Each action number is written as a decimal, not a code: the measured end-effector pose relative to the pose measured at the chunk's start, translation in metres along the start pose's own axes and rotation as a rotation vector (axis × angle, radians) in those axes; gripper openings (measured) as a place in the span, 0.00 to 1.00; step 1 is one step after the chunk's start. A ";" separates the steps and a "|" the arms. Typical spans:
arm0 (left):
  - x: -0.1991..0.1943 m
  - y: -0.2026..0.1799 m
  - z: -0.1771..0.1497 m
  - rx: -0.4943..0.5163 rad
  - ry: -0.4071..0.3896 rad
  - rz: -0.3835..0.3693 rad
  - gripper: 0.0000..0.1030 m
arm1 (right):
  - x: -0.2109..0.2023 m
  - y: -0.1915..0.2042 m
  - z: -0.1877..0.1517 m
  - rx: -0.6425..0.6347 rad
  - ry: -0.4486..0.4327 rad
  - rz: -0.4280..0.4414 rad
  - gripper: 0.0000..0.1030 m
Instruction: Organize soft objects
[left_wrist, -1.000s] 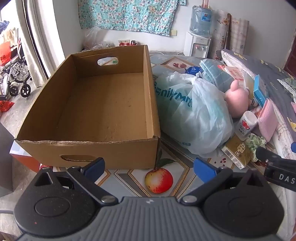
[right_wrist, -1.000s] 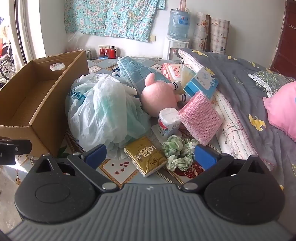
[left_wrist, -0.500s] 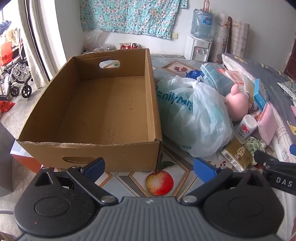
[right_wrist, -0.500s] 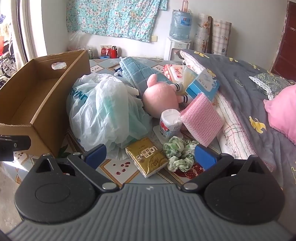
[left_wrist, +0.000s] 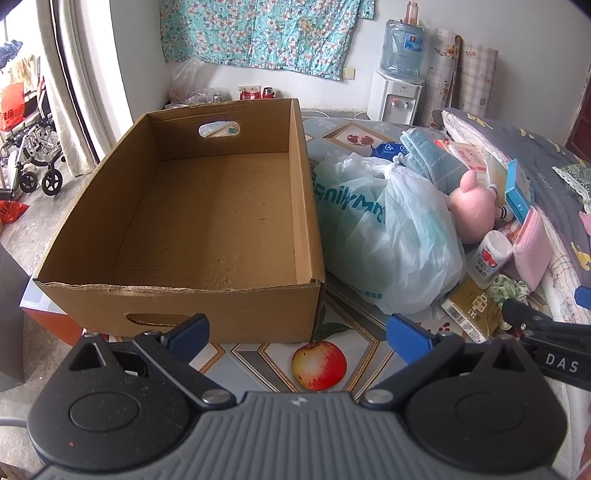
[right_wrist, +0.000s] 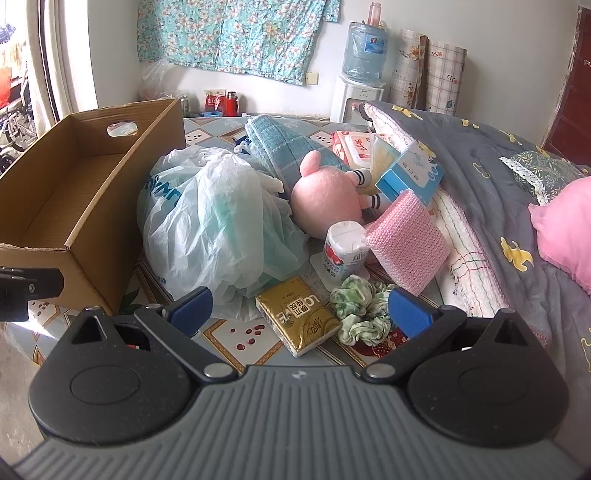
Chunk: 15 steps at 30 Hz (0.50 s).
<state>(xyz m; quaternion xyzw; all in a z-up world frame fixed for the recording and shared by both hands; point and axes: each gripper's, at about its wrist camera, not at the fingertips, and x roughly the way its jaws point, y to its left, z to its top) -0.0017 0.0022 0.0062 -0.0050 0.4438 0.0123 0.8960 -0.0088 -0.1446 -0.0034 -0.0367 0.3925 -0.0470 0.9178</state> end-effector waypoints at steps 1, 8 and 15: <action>0.000 0.000 0.000 0.000 0.000 0.000 0.99 | 0.000 0.000 0.000 0.000 -0.001 0.000 0.99; -0.002 0.000 0.001 0.000 -0.004 -0.001 0.99 | 0.000 0.001 0.000 -0.002 -0.001 -0.001 0.99; -0.002 0.001 0.001 -0.002 -0.004 -0.003 0.99 | 0.000 0.003 0.001 -0.006 0.000 -0.004 0.99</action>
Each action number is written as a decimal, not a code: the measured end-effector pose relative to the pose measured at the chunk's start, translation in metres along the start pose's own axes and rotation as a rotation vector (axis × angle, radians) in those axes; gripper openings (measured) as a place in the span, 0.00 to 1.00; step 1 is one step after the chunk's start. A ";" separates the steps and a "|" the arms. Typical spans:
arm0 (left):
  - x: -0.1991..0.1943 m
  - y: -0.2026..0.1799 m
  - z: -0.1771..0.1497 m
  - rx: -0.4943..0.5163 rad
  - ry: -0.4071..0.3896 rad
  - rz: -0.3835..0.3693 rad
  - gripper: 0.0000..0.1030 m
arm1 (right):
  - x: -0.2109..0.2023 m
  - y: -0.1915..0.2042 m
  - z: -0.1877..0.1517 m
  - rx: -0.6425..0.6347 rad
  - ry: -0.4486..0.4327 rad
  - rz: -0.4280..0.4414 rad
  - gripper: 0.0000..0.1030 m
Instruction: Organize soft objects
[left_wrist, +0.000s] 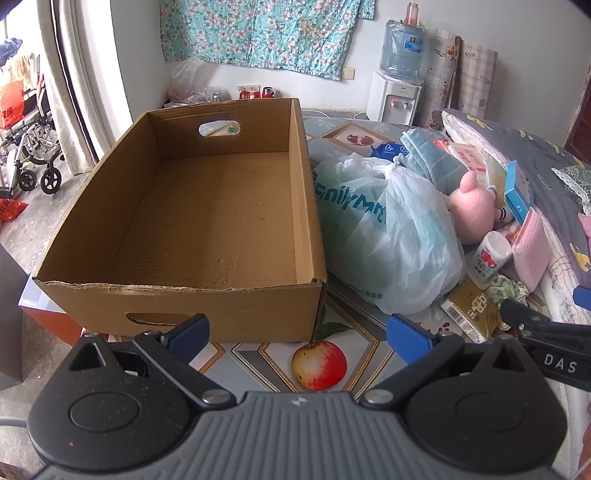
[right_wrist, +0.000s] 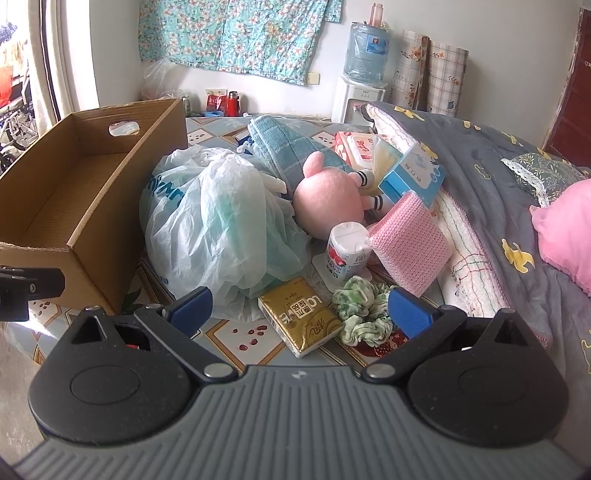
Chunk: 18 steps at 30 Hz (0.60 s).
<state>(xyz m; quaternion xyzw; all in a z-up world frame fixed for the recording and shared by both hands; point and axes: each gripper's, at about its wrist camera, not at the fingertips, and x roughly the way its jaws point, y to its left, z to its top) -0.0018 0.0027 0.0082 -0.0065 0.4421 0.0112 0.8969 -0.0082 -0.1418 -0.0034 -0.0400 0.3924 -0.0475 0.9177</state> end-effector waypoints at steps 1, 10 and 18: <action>0.000 0.000 0.000 0.000 0.000 0.000 0.99 | 0.000 0.000 0.000 -0.001 0.000 0.000 0.99; 0.000 0.003 -0.002 -0.004 0.008 -0.003 0.99 | 0.000 0.001 0.000 -0.002 -0.001 -0.001 0.99; 0.002 0.004 -0.003 -0.010 0.011 -0.005 0.99 | 0.001 0.001 -0.001 -0.002 -0.001 -0.001 0.99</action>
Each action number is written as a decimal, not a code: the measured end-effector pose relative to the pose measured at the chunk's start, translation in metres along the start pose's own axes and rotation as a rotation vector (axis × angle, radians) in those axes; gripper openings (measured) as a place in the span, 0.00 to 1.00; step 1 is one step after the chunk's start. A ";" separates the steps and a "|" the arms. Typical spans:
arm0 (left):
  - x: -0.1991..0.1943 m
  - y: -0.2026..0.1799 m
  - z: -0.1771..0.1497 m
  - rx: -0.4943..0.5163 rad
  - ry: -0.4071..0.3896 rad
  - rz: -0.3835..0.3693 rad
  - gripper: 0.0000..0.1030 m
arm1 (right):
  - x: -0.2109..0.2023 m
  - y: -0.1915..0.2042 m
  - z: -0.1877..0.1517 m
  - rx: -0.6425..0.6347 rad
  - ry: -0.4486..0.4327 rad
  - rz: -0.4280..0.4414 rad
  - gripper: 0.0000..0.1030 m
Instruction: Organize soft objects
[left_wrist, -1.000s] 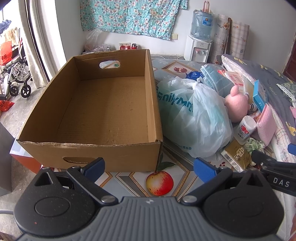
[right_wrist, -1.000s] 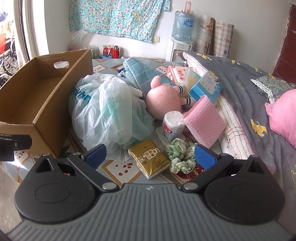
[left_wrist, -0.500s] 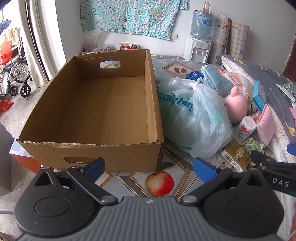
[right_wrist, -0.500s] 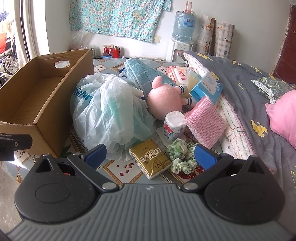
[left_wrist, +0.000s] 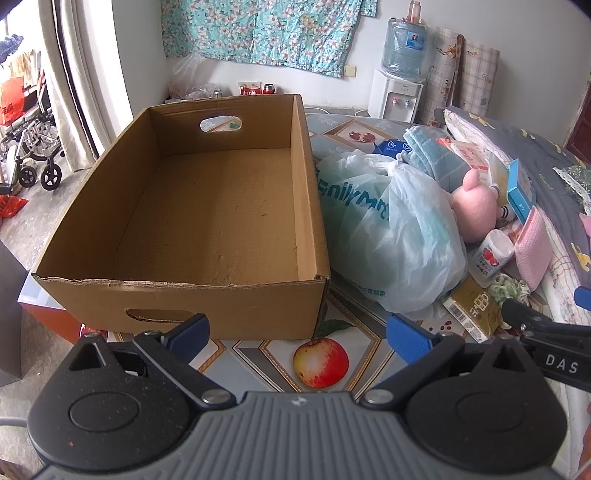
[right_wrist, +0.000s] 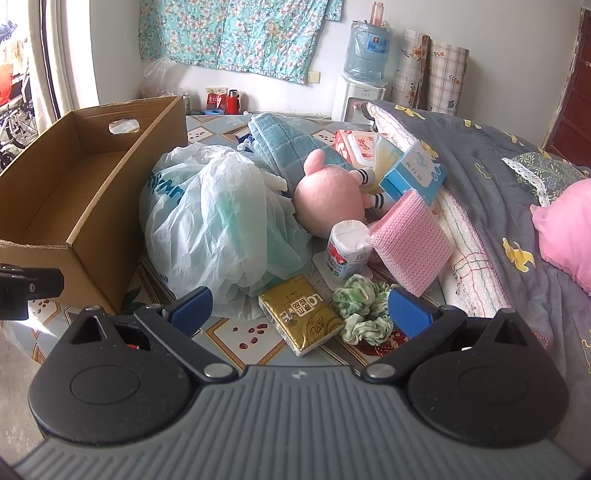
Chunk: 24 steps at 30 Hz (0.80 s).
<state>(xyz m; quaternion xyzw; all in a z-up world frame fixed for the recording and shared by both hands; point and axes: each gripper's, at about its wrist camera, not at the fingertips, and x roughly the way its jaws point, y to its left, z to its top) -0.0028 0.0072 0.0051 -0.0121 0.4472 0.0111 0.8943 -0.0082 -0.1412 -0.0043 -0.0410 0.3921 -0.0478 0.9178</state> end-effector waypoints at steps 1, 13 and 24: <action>0.000 0.000 0.000 -0.001 0.000 0.000 0.99 | 0.000 0.000 0.000 0.000 0.001 0.000 0.99; 0.001 0.000 0.000 -0.001 0.001 -0.001 0.99 | 0.001 0.000 0.000 -0.001 0.001 -0.001 0.99; 0.002 -0.001 -0.001 0.000 0.003 0.000 0.99 | 0.002 0.001 0.000 0.000 0.003 0.000 0.99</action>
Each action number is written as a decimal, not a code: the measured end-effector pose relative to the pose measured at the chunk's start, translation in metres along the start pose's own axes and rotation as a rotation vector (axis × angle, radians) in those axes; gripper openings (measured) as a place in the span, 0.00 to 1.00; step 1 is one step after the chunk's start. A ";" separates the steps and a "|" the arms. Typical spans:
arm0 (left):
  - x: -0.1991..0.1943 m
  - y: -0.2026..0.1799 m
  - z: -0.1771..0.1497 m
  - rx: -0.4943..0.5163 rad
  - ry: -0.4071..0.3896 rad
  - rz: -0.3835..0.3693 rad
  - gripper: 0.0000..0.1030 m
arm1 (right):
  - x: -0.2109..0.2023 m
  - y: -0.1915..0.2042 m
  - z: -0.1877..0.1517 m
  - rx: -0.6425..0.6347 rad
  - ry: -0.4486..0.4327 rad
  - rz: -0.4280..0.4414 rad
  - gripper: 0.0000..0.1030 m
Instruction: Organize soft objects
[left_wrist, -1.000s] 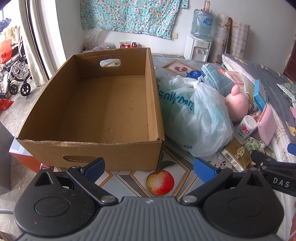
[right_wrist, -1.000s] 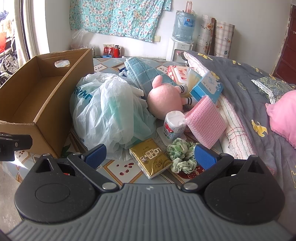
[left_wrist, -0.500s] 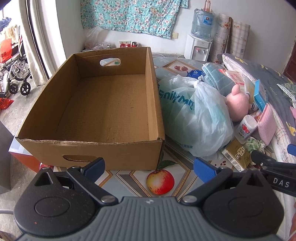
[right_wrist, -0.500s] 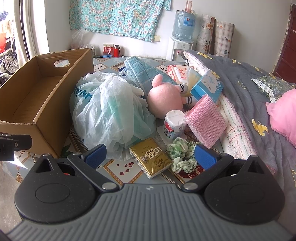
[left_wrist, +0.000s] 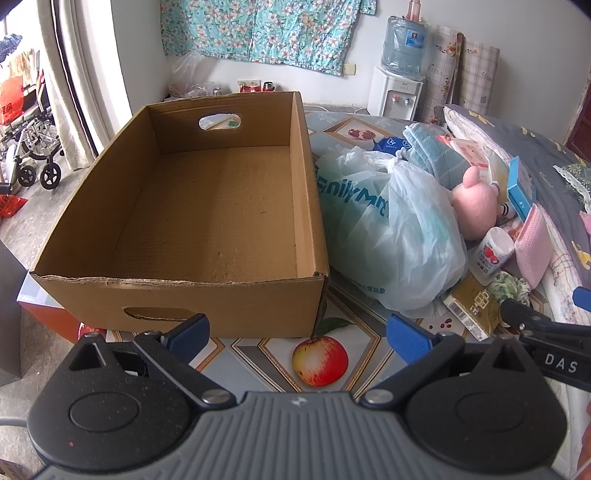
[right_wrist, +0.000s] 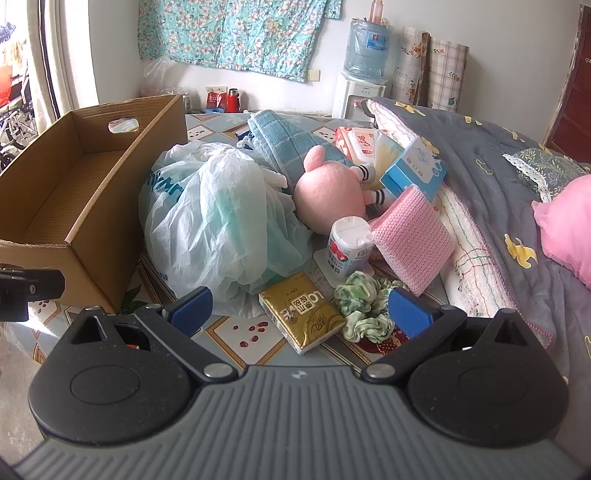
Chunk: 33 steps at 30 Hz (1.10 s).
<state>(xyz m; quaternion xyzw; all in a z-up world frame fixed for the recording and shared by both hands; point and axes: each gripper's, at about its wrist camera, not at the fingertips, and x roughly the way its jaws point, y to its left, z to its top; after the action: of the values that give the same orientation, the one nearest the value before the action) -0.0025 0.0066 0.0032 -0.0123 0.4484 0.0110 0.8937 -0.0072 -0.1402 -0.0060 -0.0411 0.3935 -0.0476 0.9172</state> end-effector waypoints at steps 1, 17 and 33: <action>0.000 0.000 0.000 0.000 0.000 0.000 0.99 | 0.000 0.000 0.000 0.000 0.000 -0.001 0.99; -0.013 -0.037 -0.006 0.121 -0.094 -0.056 0.99 | -0.001 -0.057 -0.022 0.110 -0.028 -0.053 0.99; 0.026 -0.161 -0.011 0.312 -0.182 -0.424 0.96 | 0.002 -0.163 0.022 -0.223 -0.090 -0.001 0.99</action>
<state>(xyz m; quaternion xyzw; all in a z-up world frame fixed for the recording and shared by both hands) 0.0094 -0.1545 -0.0220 0.0331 0.3501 -0.2446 0.9036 0.0016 -0.3009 0.0262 -0.1450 0.3550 -0.0023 0.9236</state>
